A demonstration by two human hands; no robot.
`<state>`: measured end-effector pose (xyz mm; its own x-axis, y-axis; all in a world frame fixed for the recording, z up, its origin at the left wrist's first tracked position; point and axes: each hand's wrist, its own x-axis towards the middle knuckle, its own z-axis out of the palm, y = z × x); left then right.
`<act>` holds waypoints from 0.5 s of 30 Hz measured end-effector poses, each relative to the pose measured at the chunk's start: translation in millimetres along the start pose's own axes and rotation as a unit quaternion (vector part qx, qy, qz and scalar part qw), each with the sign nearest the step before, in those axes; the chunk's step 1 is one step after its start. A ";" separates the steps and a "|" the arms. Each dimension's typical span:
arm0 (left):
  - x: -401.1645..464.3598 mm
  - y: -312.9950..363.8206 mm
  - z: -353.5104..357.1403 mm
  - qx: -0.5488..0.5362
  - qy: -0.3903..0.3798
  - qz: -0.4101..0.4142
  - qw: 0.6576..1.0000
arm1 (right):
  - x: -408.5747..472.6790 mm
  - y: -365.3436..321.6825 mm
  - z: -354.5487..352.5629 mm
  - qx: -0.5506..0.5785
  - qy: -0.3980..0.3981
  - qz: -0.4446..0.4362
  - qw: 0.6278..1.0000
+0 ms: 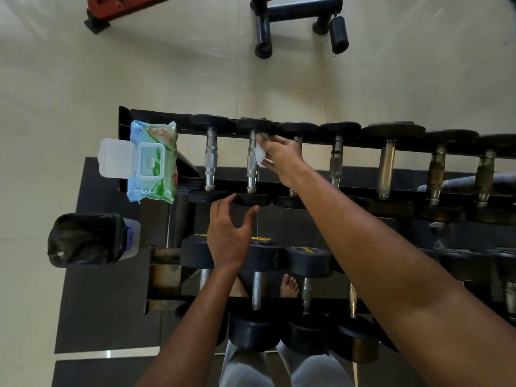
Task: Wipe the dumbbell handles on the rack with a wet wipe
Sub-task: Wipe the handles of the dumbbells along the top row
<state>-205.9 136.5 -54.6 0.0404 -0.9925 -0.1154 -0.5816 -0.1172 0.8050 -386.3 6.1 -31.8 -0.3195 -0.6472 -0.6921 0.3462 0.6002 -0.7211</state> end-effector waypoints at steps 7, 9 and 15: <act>1.2 -2.1 0.7 0.003 0.001 0.003 1.000 | -0.6 -8.6 14.1 -0.005 0.112 0.056 0.992; 1.6 -2.8 0.5 0.003 0.000 0.003 1.000 | 0.2 -7.6 12.8 -0.038 0.106 0.057 0.992; 1.7 -0.5 0.3 0.002 0.003 0.005 1.000 | -11.5 -3.5 -1.2 -0.106 0.046 0.074 0.991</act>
<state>-205.7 134.9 -55.4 0.0384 -0.9939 -0.1033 -0.5855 -0.1062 0.8037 -384.9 12.0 -21.3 -0.3616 -0.5041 -0.7843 0.2065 0.7770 -0.5947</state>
